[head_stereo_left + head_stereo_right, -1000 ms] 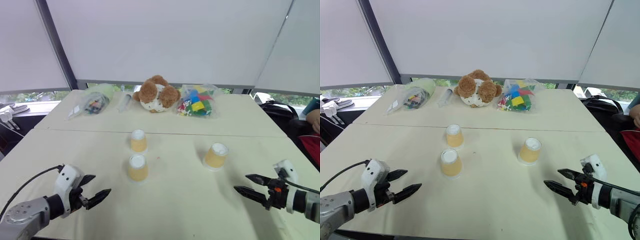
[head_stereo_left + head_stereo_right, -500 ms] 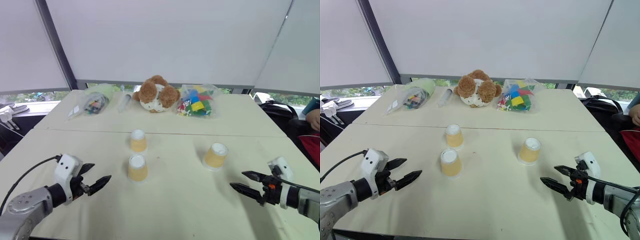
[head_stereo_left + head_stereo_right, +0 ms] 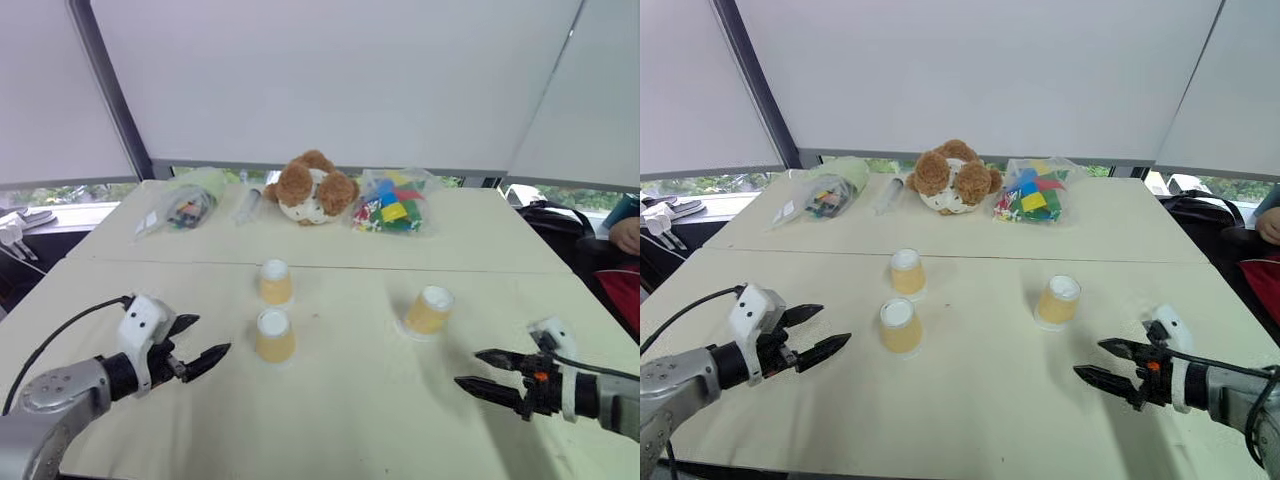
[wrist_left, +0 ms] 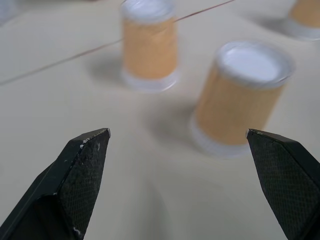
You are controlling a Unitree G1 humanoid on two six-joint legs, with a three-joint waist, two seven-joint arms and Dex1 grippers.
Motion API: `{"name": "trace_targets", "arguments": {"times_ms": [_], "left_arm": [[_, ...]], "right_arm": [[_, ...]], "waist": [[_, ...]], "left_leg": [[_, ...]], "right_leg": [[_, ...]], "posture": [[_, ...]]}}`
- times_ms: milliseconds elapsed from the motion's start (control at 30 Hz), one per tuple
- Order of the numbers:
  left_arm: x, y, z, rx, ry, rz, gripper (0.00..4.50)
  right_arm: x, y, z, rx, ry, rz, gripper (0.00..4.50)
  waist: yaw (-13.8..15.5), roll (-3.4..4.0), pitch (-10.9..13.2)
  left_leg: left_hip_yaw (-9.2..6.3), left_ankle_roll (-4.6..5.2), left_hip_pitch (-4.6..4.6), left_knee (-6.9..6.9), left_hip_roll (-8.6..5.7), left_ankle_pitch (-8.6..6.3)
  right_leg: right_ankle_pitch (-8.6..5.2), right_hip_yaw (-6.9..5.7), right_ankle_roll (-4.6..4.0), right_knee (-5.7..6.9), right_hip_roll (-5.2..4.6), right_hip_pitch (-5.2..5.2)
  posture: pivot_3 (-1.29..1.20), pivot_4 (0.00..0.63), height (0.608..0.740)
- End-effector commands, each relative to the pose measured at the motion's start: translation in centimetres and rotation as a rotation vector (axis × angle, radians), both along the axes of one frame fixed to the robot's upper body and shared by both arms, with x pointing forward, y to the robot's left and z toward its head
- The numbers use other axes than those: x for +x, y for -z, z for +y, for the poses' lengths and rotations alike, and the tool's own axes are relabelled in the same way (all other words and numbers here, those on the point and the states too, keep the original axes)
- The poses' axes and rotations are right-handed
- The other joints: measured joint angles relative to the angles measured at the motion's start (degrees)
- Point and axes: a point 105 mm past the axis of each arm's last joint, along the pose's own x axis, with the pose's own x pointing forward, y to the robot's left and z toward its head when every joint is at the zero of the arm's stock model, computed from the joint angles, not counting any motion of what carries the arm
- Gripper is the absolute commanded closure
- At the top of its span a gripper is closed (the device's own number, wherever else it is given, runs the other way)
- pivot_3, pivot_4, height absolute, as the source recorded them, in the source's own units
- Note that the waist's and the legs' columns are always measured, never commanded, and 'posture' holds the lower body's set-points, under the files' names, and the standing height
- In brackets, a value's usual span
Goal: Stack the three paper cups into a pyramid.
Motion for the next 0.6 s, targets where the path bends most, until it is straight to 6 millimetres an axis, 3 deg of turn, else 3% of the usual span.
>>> {"name": "trace_targets", "arguments": {"times_ms": [33, 167, 567, 600], "left_arm": [[0.3, -0.6, -1.7, -0.015, 0.060, -0.027, 0.00], [1.4, -0.5, -3.0, -0.046, 0.104, -0.026, 0.00], [4.3, 1.6, -6.2, 0.024, 0.199, -0.081, 0.00], [4.7, 1.7, -6.2, 0.031, 0.190, -0.092, 0.25]], "right_arm": [[-0.5, -1.6, 2.2, 0.009, -0.082, -0.021, 0.03], [-0.9, -1.8, 3.6, 0.004, -0.115, -0.014, 0.03], [-0.7, -1.8, 4.0, -0.007, -0.101, -0.041, 0.03], [-0.7, -1.8, 4.0, -0.007, -0.099, -0.042, 0.01]], "waist": [[0.02, 0.00, 0.00], [0.31, -0.03, 0.01], [0.26, -0.03, 0.00], [0.22, -0.03, 0.00]], "left_leg": [[0.00, 0.00, 0.00, 0.00, 0.00, 0.00], [-0.01, 0.00, -0.06, 0.01, -0.02, 0.00], [-0.01, 0.01, -0.08, 0.03, -0.04, 0.00], [-0.02, 0.01, -0.08, 0.03, -0.04, 0.00]], "right_leg": [[0.00, 0.00, 0.00, 0.00, 0.00, 0.01], [0.01, -0.04, 0.02, 0.00, 0.02, -0.02], [0.02, -0.04, 0.04, 0.01, 0.06, -0.03], [0.02, -0.04, 0.04, 0.01, 0.06, -0.04]], "posture": [[0.00, 0.150, 0.740], [0.00, 0.150, 0.740], [0.00, 0.150, 0.740], [0.00, 0.150, 0.740]]}}
